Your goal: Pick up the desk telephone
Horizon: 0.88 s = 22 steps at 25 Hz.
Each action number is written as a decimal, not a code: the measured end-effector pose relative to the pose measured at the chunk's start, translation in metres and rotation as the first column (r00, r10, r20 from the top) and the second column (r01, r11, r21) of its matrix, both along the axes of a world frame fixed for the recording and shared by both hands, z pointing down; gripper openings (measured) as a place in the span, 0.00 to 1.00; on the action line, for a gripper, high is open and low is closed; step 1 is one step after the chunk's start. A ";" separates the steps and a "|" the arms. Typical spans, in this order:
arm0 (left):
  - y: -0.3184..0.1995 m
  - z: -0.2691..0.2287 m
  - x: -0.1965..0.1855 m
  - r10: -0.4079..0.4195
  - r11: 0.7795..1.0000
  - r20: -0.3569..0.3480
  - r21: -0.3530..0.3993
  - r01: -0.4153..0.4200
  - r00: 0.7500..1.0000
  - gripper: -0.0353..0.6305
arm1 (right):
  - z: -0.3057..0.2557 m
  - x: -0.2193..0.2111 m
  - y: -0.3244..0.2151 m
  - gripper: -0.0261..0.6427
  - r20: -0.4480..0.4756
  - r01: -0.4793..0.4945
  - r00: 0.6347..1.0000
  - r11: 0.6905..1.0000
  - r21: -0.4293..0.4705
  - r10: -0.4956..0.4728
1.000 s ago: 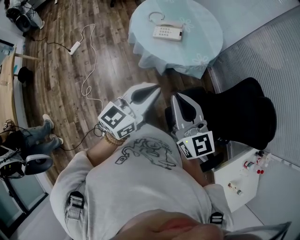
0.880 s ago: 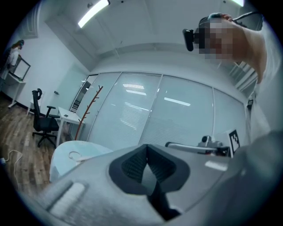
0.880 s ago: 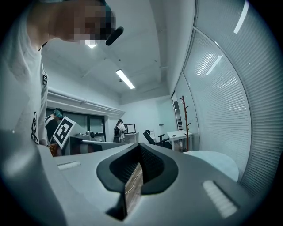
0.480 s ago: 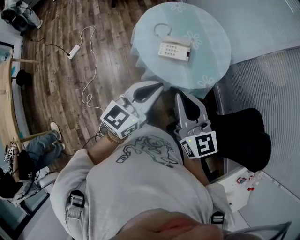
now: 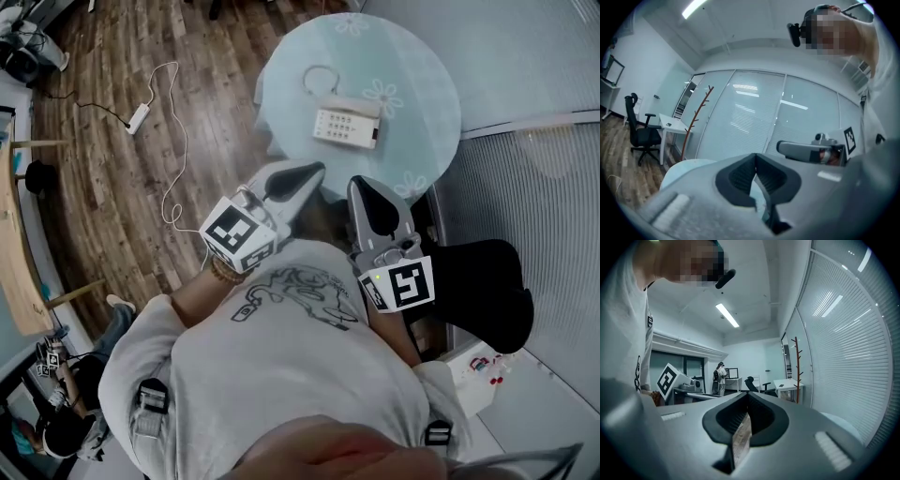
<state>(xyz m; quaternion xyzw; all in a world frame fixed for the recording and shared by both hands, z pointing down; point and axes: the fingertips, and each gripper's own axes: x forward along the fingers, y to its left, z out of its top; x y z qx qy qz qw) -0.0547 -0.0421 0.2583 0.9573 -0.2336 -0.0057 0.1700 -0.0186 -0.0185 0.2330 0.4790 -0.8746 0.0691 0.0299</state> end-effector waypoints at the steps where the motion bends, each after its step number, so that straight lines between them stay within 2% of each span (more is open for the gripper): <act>1: -0.008 0.002 0.000 0.004 1.000 0.001 -0.006 -0.004 1.000 0.06 | 0.001 0.001 -0.008 0.05 -0.002 -0.003 1.000 1.000 -0.003 0.003; 9: -0.041 0.009 -0.003 -0.002 1.000 -0.006 -0.020 0.002 1.000 0.06 | 0.015 -0.001 -0.038 0.05 -0.033 -0.011 0.999 1.000 -0.018 0.010; 15: -0.053 0.015 0.006 -0.010 1.000 0.003 -0.027 0.010 1.000 0.06 | 0.024 0.012 -0.049 0.05 -0.054 -0.023 0.998 0.999 -0.034 0.021; 22: -0.063 0.021 0.024 -0.014 1.000 0.048 -0.014 0.015 0.999 0.06 | 0.033 0.029 -0.063 0.05 -0.077 -0.018 0.997 0.998 -0.060 0.014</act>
